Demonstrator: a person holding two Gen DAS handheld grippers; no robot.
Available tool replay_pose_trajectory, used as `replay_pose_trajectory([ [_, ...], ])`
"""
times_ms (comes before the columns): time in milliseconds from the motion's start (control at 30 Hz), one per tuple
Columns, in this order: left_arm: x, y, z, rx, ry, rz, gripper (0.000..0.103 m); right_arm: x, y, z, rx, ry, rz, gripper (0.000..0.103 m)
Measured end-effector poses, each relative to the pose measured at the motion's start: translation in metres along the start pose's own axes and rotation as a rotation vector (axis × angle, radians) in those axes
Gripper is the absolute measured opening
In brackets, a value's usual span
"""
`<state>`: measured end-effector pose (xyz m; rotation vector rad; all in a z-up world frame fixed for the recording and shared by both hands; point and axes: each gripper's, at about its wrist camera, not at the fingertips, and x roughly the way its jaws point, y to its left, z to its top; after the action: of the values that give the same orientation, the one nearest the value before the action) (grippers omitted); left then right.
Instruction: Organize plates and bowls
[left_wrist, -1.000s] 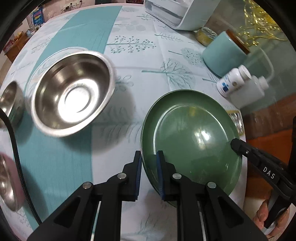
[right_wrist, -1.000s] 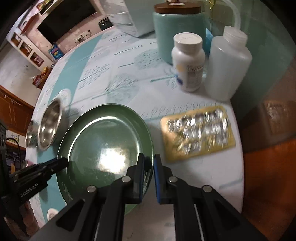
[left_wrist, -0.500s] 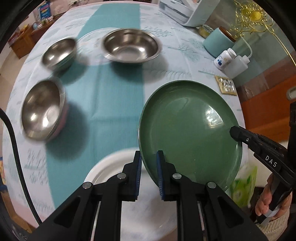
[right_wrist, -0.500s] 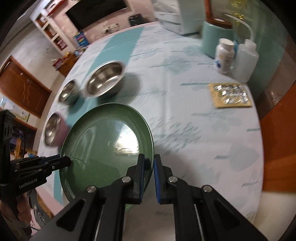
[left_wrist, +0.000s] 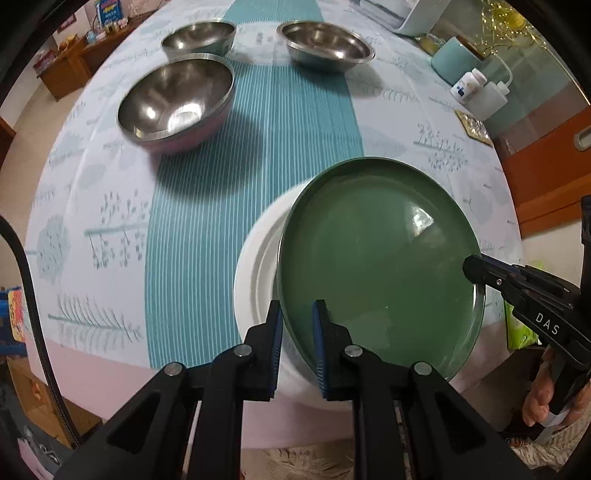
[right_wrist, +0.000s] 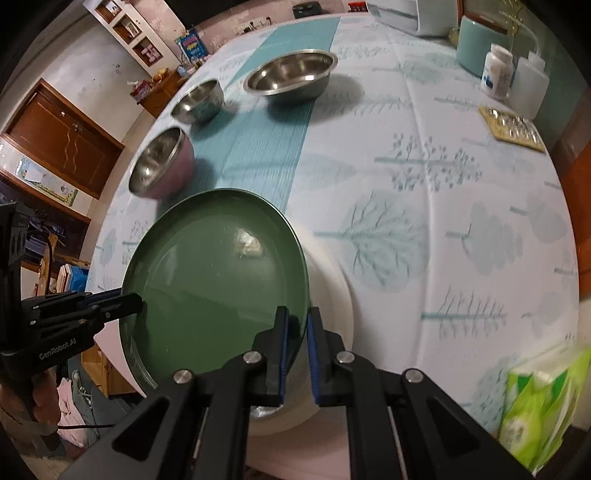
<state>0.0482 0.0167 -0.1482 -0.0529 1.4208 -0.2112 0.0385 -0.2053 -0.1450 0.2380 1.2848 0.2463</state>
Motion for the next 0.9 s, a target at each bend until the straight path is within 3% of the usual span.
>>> replay_pose_trajectory([
  [267, 0.021, 0.009, -0.024, 0.015, 0.039, -0.002, 0.014, 0.016, 0.006, -0.019, 0.016, 0.031, -0.036, 0.009],
  [633, 0.041, 0.008, -0.018, 0.047, 0.039, 0.018, 0.014, 0.029, 0.007, -0.017, 0.032, 0.022, -0.089, 0.009],
  [800, 0.044, 0.006, -0.016, 0.058, 0.047, 0.021, 0.014, 0.033, 0.007, -0.012, 0.011, 0.024, -0.169, 0.009],
  [900, 0.044, 0.007, -0.016, 0.054, 0.046, 0.005, 0.014, 0.033, 0.003, -0.012, 0.018, 0.033, -0.144, 0.009],
])
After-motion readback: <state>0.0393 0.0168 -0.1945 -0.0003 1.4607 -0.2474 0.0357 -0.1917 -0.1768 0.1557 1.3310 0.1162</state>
